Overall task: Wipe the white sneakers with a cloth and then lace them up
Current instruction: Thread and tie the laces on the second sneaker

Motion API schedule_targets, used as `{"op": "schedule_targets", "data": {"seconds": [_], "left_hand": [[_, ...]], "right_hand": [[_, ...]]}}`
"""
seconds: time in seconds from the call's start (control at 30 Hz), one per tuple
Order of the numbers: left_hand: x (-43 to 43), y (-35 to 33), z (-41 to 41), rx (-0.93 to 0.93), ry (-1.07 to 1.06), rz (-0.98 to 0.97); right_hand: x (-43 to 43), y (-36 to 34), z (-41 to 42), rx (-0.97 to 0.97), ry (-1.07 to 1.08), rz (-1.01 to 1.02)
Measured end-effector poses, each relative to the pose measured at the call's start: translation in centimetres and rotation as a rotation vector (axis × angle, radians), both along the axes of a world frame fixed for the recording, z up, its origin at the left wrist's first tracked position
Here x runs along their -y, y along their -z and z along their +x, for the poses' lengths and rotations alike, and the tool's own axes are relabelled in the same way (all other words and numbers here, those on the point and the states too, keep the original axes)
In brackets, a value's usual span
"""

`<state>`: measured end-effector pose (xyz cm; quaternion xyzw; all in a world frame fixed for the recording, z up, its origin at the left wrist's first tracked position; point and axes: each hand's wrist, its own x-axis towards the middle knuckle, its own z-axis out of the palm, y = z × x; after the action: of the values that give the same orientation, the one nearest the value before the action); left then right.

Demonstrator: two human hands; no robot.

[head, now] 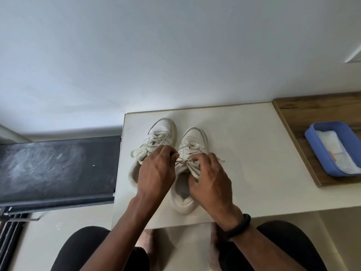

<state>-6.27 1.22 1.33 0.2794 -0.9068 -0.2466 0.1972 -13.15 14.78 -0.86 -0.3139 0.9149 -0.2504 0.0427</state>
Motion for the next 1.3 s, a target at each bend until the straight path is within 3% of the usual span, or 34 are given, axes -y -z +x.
{"op": "schedule_targets", "data": {"seconds": [0.37,0.73,1.03,1.13,1.3], "left_hand": [[1.2,1.3,0.6,0.073,-0.070,-0.160],[1.2,1.3,1.3,0.194,-0.168,-0.172],[0.8,1.9,1.2,0.266,-0.043,-0.252],[-0.7,1.5,0.1,0.176,0.094,-0.238],[-2.3,2.6,-1.3,0.042,0.207,-0.109]], "right_hand": [[-1.5,-0.2,-2.4,-0.068,0.009,0.035],[-3.1,0.2,-4.1,-0.027,0.020,-0.037],[-3.5,0.3,-4.6,0.069,0.009,-0.097],[-4.0,0.0,-5.2,0.181,-0.022,-0.127],[-4.5,-0.4,-5.7,0.191,-0.085,-0.249]]}}
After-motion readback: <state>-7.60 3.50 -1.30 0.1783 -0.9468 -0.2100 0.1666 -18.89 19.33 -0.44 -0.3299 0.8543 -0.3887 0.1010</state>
